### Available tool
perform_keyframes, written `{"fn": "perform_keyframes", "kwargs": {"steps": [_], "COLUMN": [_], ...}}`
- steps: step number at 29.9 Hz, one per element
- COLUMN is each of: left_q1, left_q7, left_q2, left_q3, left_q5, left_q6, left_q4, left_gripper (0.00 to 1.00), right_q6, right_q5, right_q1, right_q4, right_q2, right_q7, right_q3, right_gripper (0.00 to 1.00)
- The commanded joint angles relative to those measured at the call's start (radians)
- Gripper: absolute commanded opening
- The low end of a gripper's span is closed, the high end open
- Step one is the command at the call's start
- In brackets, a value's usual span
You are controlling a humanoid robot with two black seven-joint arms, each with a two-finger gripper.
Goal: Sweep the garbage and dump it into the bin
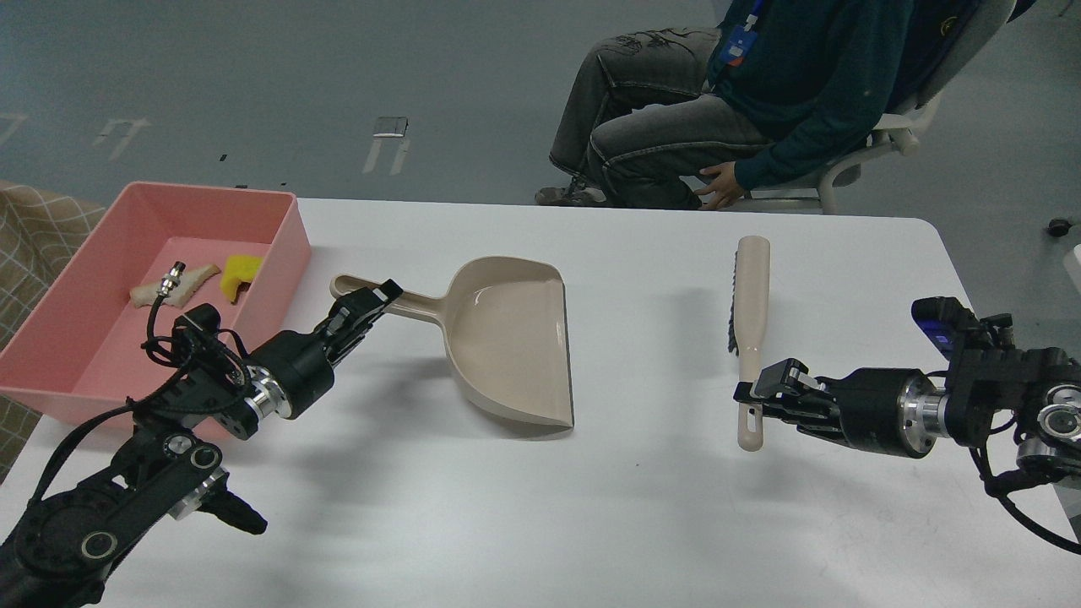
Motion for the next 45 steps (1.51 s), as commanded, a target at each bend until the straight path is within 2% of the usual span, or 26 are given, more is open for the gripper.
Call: {"fn": "perform_keyframes", "kwargs": {"steps": [1,2,4,8,9,11,22,28,32,40,43,45], "left_q1": [0.001,0.001,0.004,0.006,0.007,0.009,0.064,0.072,0.086,0.089,0.089,0.090], "left_q7": [0.004,0.004,0.004,0.003,0.001,0.000,-0.019,-0.068,-0.102,-0.125,-0.129,-0.129], "left_q2": [-0.004,-0.004,-0.004,-0.004,-0.004,-0.001,0.029,0.048,0.058,0.087,0.093,0.108], "left_q3": [0.002,0.002,0.017,0.026,0.031,0.032,0.048,0.039,0.034,0.019,0.017,0.016], "left_q5": [-0.002,-0.002,-0.004,-0.011,-0.013,-0.014,-0.019,-0.022,-0.051,-0.079,-0.082,-0.082], "left_q6": [-0.002,-0.002,-0.002,-0.003,-0.006,-0.011,-0.062,-0.098,-0.128,-0.166,-0.174,-0.184], "left_q4": [0.002,0.003,0.011,0.016,0.014,0.014,0.005,-0.003,-0.015,-0.027,-0.040,-0.046], "left_gripper": [0.50,0.55,0.71,0.86,0.92,0.96,0.97,0.97,0.97,0.97,0.97,0.97], "right_q6": [0.000,0.000,0.000,0.000,0.001,0.018,0.114,0.114,0.114,0.114,0.114,0.114], "right_q5": [-0.001,0.000,0.000,0.000,0.000,0.000,0.002,0.011,0.011,0.011,0.011,0.011], "right_q1": [-0.001,-0.002,-0.005,-0.005,-0.007,-0.005,-0.007,-0.024,-0.047,-0.053,-0.053,-0.053], "right_q4": [0.000,0.000,-0.002,-0.002,-0.002,-0.002,-0.019,-0.019,-0.019,-0.019,-0.014,-0.012], "right_q2": [0.002,0.002,0.002,0.003,0.003,0.002,0.012,0.012,0.012,0.011,0.008,0.003], "right_q7": [0.000,0.000,0.000,0.001,0.003,0.012,0.029,0.029,0.029,0.028,0.028,0.028], "right_q3": [-0.001,-0.001,-0.001,-0.001,0.001,-0.001,-0.001,-0.001,-0.001,0.005,0.010,0.022], "right_gripper": [0.00,0.00,0.00,0.00,0.00,0.00,0.00,0.01,0.13,0.31,0.35,0.46]}}
